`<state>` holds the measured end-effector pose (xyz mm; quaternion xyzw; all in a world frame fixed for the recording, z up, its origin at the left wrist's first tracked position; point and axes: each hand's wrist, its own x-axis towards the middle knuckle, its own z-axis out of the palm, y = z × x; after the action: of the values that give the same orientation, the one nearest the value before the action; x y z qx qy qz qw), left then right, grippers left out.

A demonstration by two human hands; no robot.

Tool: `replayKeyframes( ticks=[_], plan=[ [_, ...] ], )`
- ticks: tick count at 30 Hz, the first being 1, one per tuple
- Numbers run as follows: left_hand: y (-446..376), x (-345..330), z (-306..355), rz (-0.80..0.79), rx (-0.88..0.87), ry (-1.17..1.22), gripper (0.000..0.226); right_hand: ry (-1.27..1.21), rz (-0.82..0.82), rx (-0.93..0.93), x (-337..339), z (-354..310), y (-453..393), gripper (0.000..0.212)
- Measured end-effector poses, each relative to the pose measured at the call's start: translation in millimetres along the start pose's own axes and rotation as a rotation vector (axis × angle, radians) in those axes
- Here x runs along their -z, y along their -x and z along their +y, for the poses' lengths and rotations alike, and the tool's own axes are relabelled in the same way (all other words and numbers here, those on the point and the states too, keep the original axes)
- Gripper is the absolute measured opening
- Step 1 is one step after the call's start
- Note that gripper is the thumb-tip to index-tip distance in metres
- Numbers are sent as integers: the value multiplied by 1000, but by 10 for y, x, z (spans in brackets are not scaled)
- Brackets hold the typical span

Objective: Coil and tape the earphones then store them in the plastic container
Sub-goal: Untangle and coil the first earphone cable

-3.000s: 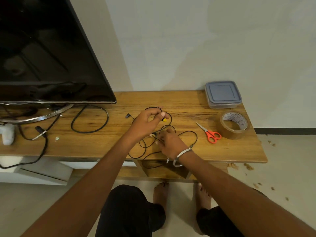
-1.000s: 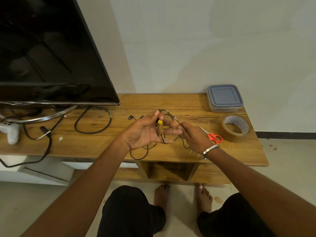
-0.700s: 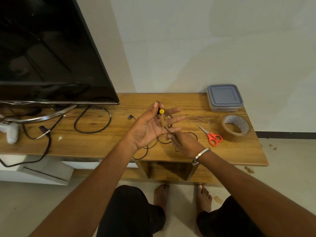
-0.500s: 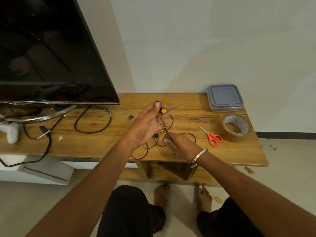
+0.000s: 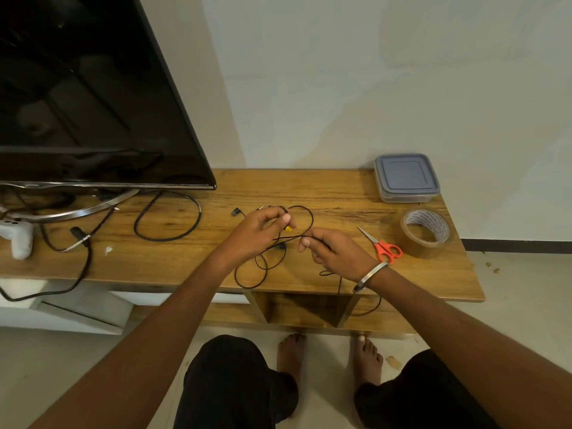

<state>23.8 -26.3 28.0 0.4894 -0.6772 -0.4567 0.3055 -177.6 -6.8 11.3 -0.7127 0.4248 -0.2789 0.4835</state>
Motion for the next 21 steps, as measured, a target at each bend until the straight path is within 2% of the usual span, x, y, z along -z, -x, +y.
replayKeyframes(
  ticks=[9, 21],
  plan=[
    [90, -58, -24, -154, 56, -80, 23, 143, 151, 134, 153, -120, -47, 19],
    [159, -129, 125, -335, 129, 67, 27, 147, 239, 115, 239, -34, -99, 13]
  ],
)
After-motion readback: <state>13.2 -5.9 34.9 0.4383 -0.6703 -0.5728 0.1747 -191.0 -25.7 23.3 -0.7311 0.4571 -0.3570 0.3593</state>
